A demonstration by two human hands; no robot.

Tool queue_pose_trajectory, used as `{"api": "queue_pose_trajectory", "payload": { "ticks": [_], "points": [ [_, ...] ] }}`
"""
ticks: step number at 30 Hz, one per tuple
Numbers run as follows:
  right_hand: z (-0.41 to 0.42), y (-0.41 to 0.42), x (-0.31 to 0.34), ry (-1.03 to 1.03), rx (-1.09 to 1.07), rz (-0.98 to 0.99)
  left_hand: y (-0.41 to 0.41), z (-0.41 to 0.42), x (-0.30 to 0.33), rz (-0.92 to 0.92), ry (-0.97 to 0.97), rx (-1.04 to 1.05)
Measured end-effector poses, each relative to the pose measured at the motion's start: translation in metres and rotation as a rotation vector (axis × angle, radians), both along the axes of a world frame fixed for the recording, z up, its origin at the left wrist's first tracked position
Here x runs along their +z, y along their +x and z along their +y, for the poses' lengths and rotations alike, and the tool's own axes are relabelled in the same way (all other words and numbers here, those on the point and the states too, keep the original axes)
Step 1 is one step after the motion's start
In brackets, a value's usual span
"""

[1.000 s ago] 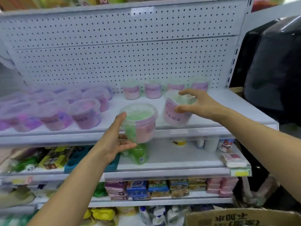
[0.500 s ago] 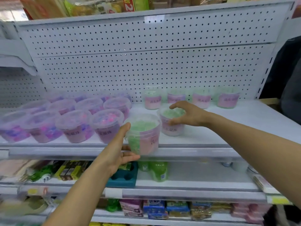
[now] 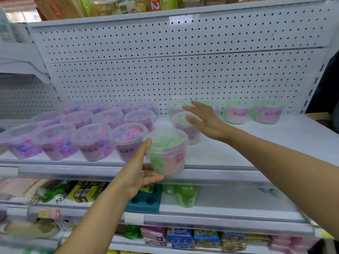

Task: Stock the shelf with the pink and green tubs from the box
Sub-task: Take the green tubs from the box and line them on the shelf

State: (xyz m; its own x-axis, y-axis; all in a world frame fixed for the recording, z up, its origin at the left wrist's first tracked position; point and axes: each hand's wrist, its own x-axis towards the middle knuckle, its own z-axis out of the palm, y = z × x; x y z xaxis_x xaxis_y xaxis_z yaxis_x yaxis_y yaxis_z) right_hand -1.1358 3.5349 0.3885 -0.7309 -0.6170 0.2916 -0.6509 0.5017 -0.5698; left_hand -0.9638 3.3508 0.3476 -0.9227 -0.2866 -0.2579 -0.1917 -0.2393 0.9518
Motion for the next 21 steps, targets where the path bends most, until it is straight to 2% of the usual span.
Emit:
{"api": "queue_pose_trajectory", "payload": {
  "ticks": [2, 5, 8, 11, 13, 14, 16, 17, 19, 21],
  "points": [
    [0.012, 0.027, 0.008, -0.205, 0.09, -0.087, -0.002, 0.0, 0.001, 0.003, -0.003, -0.011],
    [0.03, 0.063, 0.008, -0.126, 0.235, -0.048, -0.01, 0.007, 0.007, -0.012, 0.031, -0.055],
    [0.047, 0.069, 0.002, -0.154, 0.199, 0.066, -0.025, 0.022, 0.014, -0.045, 0.045, -0.134],
    [0.067, 0.06, 0.0, -0.269, 0.098, 0.05, -0.036, 0.034, 0.028, -0.09, -0.057, -0.271],
    [0.082, 0.051, -0.005, -0.351, 0.016, -0.007, -0.043, 0.038, 0.04, -0.062, -0.265, -0.258],
    [0.09, 0.046, -0.009, -0.374, -0.034, 0.0, -0.048, 0.038, 0.043, -0.008, -0.372, -0.182],
    [0.103, 0.037, -0.017, -0.32, -0.139, 0.123, -0.064, 0.04, 0.041, 0.168, -0.586, 0.023],
    [0.108, 0.033, -0.021, -0.264, -0.183, 0.193, -0.073, 0.041, 0.037, 0.26, -0.765, 0.078],
    [0.115, 0.027, -0.028, -0.175, -0.251, 0.287, -0.091, 0.041, 0.024, 0.366, -1.14, 0.026],
    [0.117, 0.023, -0.036, -0.124, -0.314, 0.339, -0.108, 0.034, 0.011, 0.395, -1.367, -0.108]
  ]
}}
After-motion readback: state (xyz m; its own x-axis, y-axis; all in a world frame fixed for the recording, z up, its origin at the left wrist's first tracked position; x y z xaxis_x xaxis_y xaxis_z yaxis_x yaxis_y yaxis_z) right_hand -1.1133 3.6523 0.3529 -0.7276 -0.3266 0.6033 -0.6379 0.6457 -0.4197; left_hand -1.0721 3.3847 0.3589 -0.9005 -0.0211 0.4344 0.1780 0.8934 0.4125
